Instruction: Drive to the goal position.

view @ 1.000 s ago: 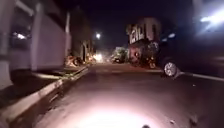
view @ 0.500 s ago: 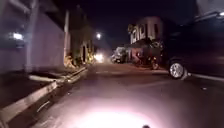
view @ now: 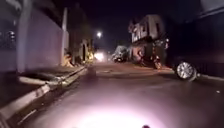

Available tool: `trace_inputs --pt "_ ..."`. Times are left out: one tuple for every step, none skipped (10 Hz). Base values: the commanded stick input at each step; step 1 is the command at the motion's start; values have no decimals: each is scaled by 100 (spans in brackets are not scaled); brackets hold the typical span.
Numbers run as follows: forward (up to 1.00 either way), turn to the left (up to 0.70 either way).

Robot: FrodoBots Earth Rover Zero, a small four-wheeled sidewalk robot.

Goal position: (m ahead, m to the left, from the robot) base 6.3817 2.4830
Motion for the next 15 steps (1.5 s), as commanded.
trace_inputs --pt "70 0" --pt "70 0" --pt "70 0" --pt "70 0" --pt "70 0" --pt "70 0" --pt "70 0" --pt "70 0" --pt "70 0" --pt "70 0" --pt "70 14" --pt "70 32" --pt "70 35" --pt "70 35" --pt "70 35"
